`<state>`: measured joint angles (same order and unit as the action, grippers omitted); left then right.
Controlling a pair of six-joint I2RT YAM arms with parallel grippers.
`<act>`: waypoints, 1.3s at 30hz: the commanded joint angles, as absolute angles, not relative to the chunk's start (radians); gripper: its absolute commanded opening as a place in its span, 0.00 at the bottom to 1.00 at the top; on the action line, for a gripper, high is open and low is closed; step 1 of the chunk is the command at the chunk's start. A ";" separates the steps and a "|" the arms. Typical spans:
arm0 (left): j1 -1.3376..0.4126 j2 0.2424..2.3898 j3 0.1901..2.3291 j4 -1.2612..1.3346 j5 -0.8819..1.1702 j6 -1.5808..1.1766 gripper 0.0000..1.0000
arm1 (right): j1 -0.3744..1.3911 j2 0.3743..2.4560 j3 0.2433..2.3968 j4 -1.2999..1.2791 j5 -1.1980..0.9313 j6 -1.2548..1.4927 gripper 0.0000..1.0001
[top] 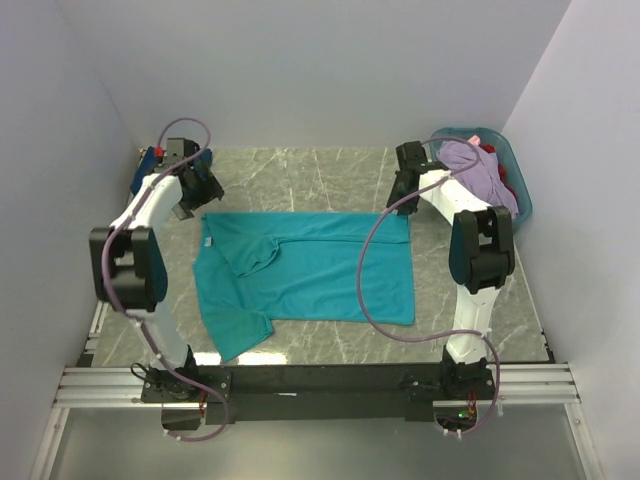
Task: Fold and stack the t-shirts
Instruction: Fold the tshirt
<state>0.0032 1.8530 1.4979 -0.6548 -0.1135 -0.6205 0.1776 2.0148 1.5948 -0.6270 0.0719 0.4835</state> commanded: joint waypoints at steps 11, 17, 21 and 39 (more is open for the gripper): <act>0.005 1.388 1.057 -0.526 -0.113 -0.572 0.88 | 0.206 2.095 1.615 -0.709 0.112 0.485 0.33; 0.005 1.321 0.970 -0.476 -0.146 -0.569 0.88 | 0.216 2.151 1.649 -0.719 0.103 0.502 0.33; 0.005 1.338 0.969 -0.460 -0.137 -0.571 0.88 | 0.215 2.189 1.696 -0.755 0.118 0.511 0.33; 0.006 1.373 0.965 -0.463 -0.144 -0.566 0.88 | 0.164 2.405 2.092 -0.878 0.091 0.462 0.32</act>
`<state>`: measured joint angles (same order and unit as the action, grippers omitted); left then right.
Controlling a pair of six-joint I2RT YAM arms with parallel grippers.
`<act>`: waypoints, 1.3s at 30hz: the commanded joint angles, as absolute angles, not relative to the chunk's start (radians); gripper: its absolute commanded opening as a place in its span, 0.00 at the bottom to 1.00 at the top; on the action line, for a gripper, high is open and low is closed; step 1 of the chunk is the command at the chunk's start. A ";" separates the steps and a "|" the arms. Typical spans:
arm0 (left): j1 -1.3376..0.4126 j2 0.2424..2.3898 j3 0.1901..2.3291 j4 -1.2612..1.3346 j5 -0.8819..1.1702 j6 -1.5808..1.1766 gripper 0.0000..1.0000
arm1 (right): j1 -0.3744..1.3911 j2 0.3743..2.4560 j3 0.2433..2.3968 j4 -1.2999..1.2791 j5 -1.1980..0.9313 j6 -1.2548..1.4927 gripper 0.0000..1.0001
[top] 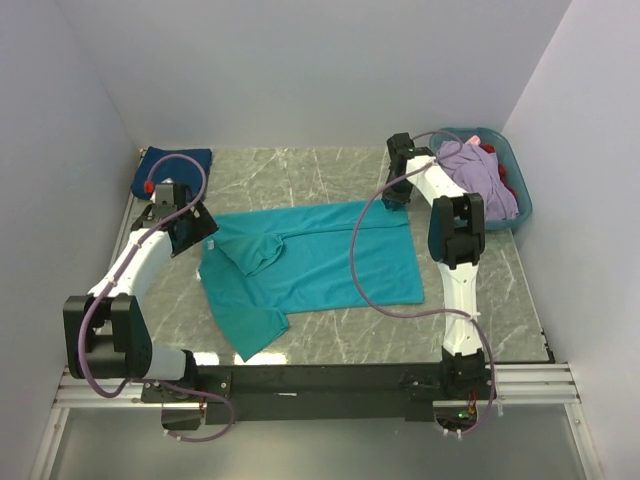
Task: Fold and stack the t-shirts
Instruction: Fold the tshirt
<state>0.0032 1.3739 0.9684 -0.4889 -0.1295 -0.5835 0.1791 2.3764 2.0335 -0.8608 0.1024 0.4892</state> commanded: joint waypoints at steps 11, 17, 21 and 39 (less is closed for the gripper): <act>0.006 1.388 0.963 -0.459 -0.146 -0.565 0.88 | 0.140 2.444 2.161 -0.813 0.055 0.385 0.29; 0.005 1.384 0.954 -0.486 -0.132 -0.581 0.89 | 0.133 2.321 2.100 -0.758 0.064 0.376 0.38; 0.006 1.336 0.956 -0.560 -0.114 -0.606 0.90 | 0.133 2.122 1.932 -0.709 0.094 0.394 0.42; -0.201 1.232 0.851 -0.672 -0.101 -0.756 0.81 | 0.411 1.710 1.229 -0.569 0.028 0.528 0.42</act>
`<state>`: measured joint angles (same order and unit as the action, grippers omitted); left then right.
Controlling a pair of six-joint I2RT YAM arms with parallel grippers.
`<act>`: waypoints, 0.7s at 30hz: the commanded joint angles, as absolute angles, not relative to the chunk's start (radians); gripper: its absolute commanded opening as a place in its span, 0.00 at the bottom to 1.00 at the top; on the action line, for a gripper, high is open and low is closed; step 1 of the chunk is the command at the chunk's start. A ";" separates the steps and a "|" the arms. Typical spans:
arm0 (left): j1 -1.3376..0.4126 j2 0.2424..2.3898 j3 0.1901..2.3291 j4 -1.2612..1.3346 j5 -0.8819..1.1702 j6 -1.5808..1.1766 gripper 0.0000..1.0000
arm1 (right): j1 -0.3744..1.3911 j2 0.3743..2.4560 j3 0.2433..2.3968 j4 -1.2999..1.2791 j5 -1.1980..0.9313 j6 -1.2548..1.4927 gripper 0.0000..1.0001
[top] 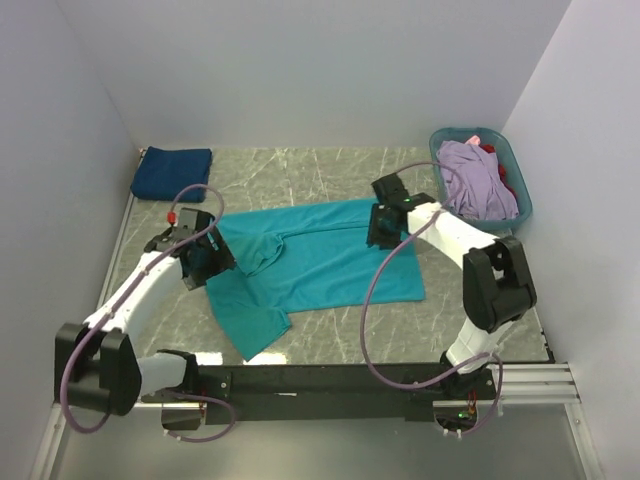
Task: Fold and stack the t-shirts
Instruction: Fold the tshirt
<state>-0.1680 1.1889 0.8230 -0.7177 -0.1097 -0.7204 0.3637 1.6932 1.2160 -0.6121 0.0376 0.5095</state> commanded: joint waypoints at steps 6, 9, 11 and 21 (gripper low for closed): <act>-0.251 1.414 0.893 -0.606 -0.069 -0.746 0.80 | 0.462 1.808 1.258 -0.575 0.031 0.552 0.42; -0.256 1.495 0.928 -0.585 -0.071 -0.738 0.79 | 0.462 1.847 1.264 -0.569 0.040 0.551 0.42; -0.256 1.535 0.957 -0.578 -0.064 -0.727 0.79 | 0.462 1.868 1.282 -0.578 0.048 0.549 0.42; -0.256 1.759 1.046 -0.565 -0.063 -0.701 0.76 | 0.440 1.988 1.370 -0.609 0.103 0.534 0.43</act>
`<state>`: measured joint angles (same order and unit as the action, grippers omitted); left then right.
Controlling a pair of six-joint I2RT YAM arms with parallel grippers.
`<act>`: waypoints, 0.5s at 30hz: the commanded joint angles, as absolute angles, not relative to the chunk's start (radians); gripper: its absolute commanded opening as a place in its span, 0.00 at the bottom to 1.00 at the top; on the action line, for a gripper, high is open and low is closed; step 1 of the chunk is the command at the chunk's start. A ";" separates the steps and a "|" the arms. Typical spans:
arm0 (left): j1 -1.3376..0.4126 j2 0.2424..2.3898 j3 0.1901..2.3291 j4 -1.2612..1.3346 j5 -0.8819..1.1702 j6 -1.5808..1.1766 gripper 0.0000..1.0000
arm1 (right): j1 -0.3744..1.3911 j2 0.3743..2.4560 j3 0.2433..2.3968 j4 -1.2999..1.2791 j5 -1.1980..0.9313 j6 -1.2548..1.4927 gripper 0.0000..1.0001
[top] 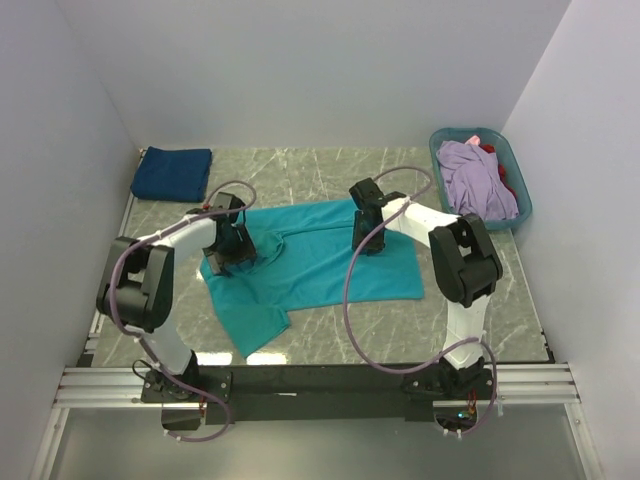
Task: Fold and stack the t-shirts
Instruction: Fold the tshirt
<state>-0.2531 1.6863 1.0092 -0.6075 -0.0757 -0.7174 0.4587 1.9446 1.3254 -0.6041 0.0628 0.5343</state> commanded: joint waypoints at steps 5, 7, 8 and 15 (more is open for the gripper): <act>-0.255 1.871 1.164 -0.571 -0.074 -0.698 0.76 | 0.401 2.039 1.442 -0.618 0.109 0.517 0.43; -0.255 1.903 1.205 -0.580 -0.077 -0.699 0.76 | 0.388 2.065 1.488 -0.629 0.112 0.509 0.43; -0.256 1.928 1.245 -0.595 -0.080 -0.699 0.76 | 0.376 2.078 1.503 -0.635 0.115 0.505 0.43; -0.256 1.815 1.226 -0.666 -0.095 -0.724 0.80 | 0.365 1.978 1.507 -0.666 0.089 0.499 0.43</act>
